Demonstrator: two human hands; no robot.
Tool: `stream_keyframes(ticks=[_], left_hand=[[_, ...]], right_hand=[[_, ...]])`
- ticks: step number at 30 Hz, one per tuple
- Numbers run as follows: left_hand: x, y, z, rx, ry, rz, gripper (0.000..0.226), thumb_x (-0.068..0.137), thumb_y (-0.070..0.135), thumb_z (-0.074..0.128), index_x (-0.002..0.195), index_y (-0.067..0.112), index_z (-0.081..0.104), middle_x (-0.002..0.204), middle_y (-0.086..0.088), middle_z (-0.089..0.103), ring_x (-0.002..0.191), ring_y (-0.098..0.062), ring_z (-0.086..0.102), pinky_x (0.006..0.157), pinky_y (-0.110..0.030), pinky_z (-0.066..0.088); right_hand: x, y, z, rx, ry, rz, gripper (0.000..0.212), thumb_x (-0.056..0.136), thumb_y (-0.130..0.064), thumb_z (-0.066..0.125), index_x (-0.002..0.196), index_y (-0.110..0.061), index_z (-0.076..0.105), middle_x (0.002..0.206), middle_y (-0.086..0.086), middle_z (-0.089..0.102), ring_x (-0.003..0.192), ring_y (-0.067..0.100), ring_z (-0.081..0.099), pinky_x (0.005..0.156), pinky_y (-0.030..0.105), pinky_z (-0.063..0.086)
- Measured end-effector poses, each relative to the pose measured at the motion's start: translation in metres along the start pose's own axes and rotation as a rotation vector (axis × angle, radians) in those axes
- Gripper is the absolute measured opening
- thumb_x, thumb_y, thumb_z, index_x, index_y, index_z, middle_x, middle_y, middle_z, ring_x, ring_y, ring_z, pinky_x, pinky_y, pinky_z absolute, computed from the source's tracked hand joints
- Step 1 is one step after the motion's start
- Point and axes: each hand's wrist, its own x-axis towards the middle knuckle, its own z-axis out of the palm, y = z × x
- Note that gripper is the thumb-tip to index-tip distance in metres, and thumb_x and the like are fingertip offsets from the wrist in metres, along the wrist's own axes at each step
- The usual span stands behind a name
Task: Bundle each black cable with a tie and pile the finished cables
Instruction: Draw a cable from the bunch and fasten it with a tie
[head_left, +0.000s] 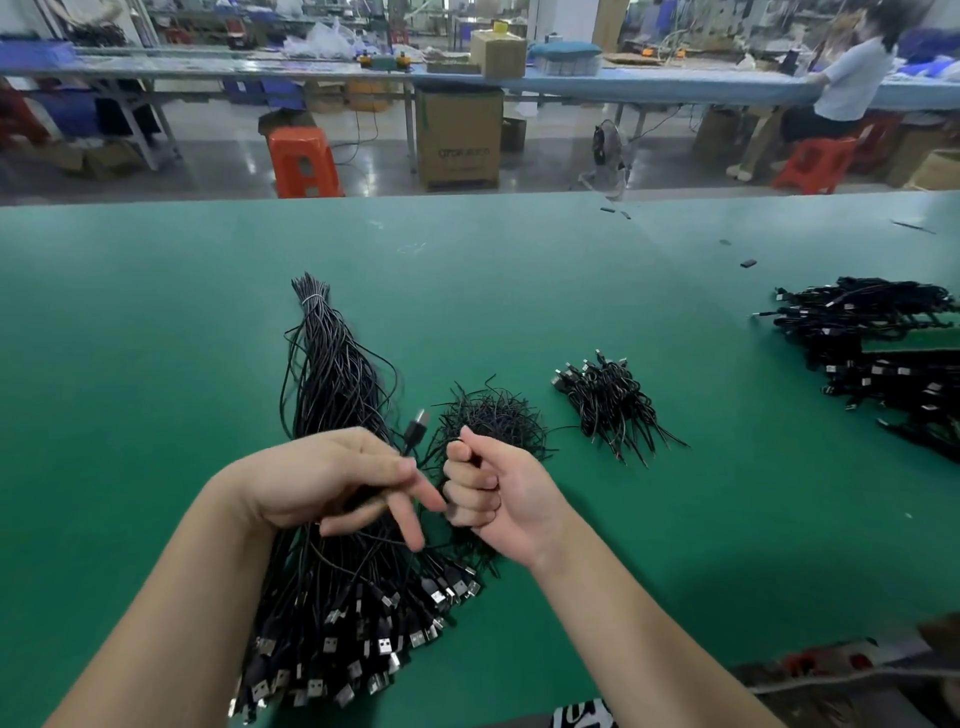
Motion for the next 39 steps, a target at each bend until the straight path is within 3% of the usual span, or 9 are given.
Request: stream_keyframes(ticks=[5,8,13,16,20,24,29,34,39], left_hand=[[0.006,-0.001,0.007,0.398,0.125,-0.297,0.035,0.106,0.036,0.042,0.11,0.017,0.071,0.08,-0.003,0.077,0.063,-0.015,0.068,0.07,-0.03,0.055],[0.017,-0.01,0.007,0.449,0.406,-0.219,0.034,0.104,0.042,0.044,0.107,0.022,0.072,0.101,0.003,0.077,0.098,-0.015,0.072,0.098,-0.039,0.053],[0.045,-0.015,0.011,-0.455,0.912,0.241,0.035,0.109,0.028,0.035,0.12,0.013,0.064,0.122,-0.007,0.07,0.108,-0.019,0.071,0.099,-0.038,0.053],[0.043,-0.006,0.001,-1.042,0.922,0.399,0.046,0.11,0.031,0.026,0.116,0.0,0.06,0.113,-0.016,0.073,0.105,-0.026,0.072,0.09,-0.037,0.056],[0.032,0.007,0.001,-1.347,0.87,0.55,0.039,0.109,0.027,0.032,0.096,0.006,0.062,0.082,-0.005,0.072,0.076,-0.016,0.074,0.068,-0.025,0.058],[0.021,0.01,0.009,-1.066,0.66,0.531,0.033,0.103,0.029,0.041,0.082,0.016,0.063,0.064,0.007,0.051,0.04,-0.003,0.037,0.042,-0.016,0.03],[-0.002,-0.003,0.005,0.001,0.034,0.19,0.045,0.101,0.04,0.049,0.111,0.003,0.073,0.08,-0.01,0.075,0.04,-0.016,0.044,0.059,-0.035,0.041],[0.009,-0.014,0.007,0.252,0.207,-0.119,0.038,0.095,0.052,0.045,0.115,0.034,0.071,0.101,0.001,0.078,0.08,-0.016,0.072,0.079,-0.031,0.052],[0.023,-0.028,0.013,0.291,0.441,-0.07,0.025,0.097,0.045,0.047,0.106,0.041,0.07,0.103,0.019,0.075,0.1,0.0,0.069,0.104,-0.037,0.049]], right_hand=[[0.002,0.003,0.012,-0.121,-0.006,-0.024,0.035,0.106,-0.028,0.042,0.076,-0.019,0.057,0.055,-0.008,0.023,0.041,0.006,0.017,0.04,0.02,0.017],[0.002,0.002,0.017,-0.144,-0.004,-0.052,0.034,0.107,-0.026,0.039,0.078,-0.018,0.055,0.056,-0.007,0.021,0.042,0.007,0.015,0.041,0.021,0.015],[-0.001,0.003,0.022,-0.19,-0.064,-0.016,0.035,0.107,-0.027,0.038,0.077,-0.019,0.055,0.054,-0.008,0.024,0.042,0.007,0.016,0.041,0.02,0.017],[-0.001,0.001,0.019,-0.236,-0.036,0.014,0.036,0.108,-0.027,0.037,0.076,-0.02,0.053,0.055,-0.008,0.024,0.043,0.007,0.016,0.041,0.02,0.017],[0.0,0.004,0.015,-0.219,-0.023,0.052,0.036,0.108,-0.028,0.038,0.075,-0.021,0.051,0.056,-0.008,0.023,0.044,0.007,0.016,0.041,0.02,0.018],[-0.001,-0.01,0.009,-0.019,-0.055,0.048,0.033,0.104,-0.028,0.042,0.073,-0.02,0.052,0.053,-0.01,0.025,0.041,0.005,0.021,0.039,0.019,0.018],[-0.004,-0.034,0.006,-0.037,-0.035,0.03,0.029,0.101,-0.029,0.045,0.075,-0.019,0.053,0.051,-0.011,0.025,0.039,0.005,0.018,0.038,0.019,0.015],[-0.004,-0.029,0.011,-0.239,-0.009,-0.007,0.033,0.108,-0.026,0.038,0.081,-0.017,0.054,0.053,-0.01,0.027,0.041,0.005,0.019,0.039,0.019,0.019],[-0.007,-0.024,0.019,-0.386,0.01,-0.057,0.031,0.108,-0.026,0.039,0.082,-0.017,0.053,0.057,-0.008,0.026,0.044,0.007,0.019,0.041,0.02,0.017]])
